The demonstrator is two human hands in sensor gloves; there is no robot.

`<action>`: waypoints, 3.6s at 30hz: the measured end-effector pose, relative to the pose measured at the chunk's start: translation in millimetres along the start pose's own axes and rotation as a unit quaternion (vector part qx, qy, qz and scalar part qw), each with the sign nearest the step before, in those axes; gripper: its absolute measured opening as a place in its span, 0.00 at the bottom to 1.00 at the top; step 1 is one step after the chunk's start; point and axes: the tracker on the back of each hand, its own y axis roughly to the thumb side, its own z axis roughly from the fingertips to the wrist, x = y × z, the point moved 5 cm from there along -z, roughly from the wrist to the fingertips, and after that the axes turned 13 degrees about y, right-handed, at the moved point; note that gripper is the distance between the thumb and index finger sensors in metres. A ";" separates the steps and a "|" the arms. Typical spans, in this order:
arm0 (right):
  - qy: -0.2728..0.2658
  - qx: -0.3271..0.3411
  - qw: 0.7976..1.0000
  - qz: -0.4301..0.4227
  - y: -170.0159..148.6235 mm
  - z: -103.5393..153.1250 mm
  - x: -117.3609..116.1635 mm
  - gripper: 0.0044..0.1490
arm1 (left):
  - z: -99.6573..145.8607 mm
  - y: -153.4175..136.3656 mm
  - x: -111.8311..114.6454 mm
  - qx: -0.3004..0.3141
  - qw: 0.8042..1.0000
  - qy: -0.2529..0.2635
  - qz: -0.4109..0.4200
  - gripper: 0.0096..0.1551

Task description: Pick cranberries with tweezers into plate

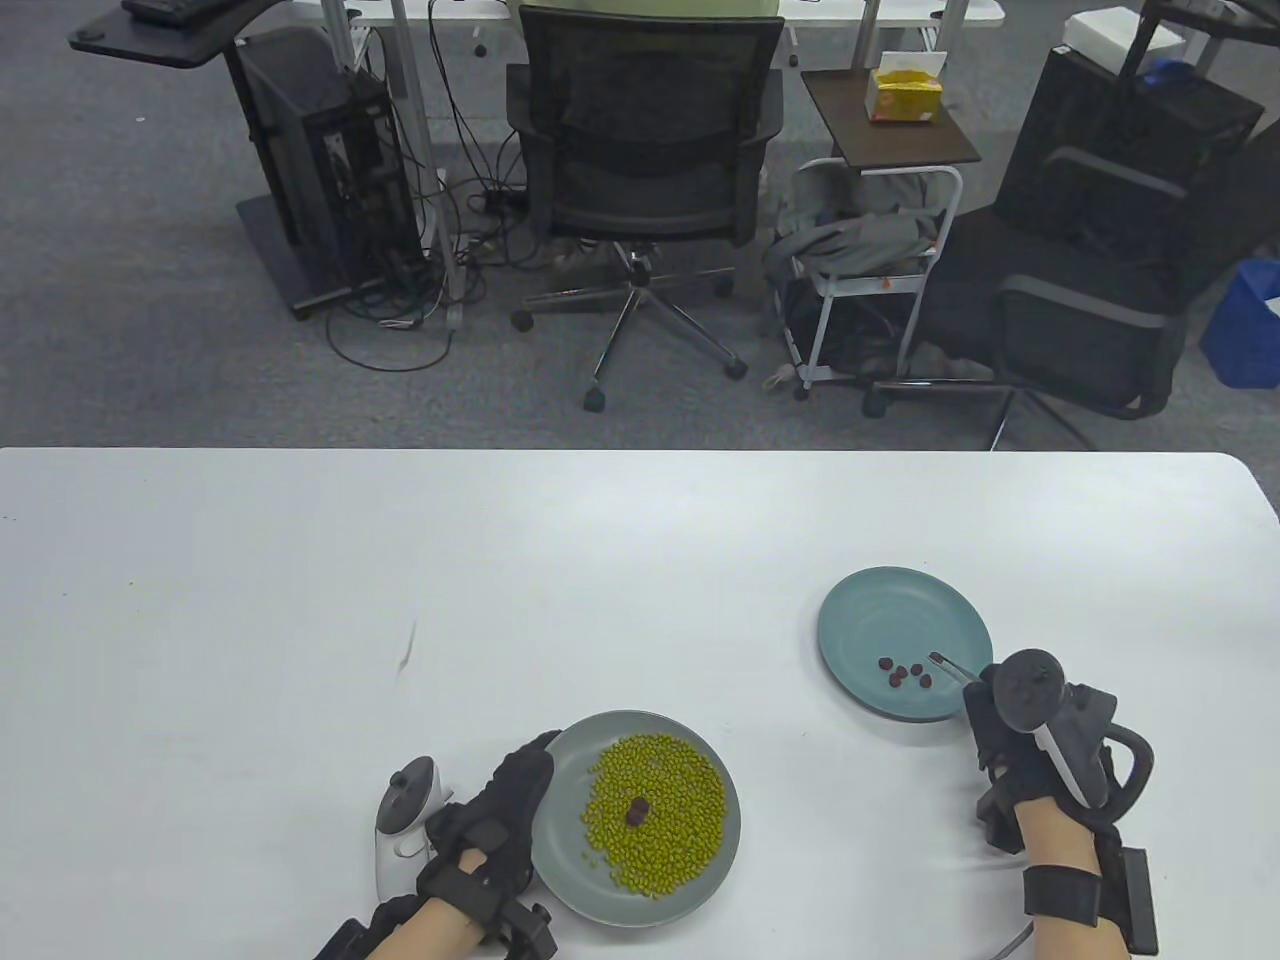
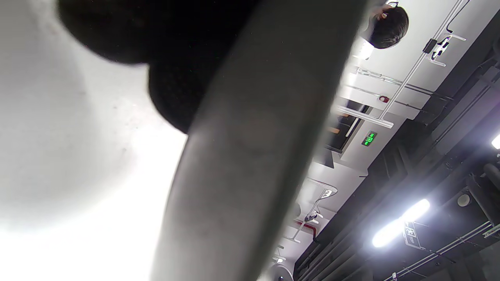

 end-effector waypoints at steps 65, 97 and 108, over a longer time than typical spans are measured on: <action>-0.169 0.527 0.824 0.118 206.9 208.7 4.3 0.30 | 0.3 1.7 -0.9 -0.001 1.000 0.000 0.014 0.36; -0.146 0.467 0.872 0.014 188.2 181.0 19.9 0.29 | 0.1 2.4 0.2 0.009 1.000 -0.002 0.007 0.36; -0.132 0.253 0.958 -0.030 97.3 86.4 44.6 0.29 | 0.2 1.8 0.6 0.010 1.000 -0.004 0.007 0.36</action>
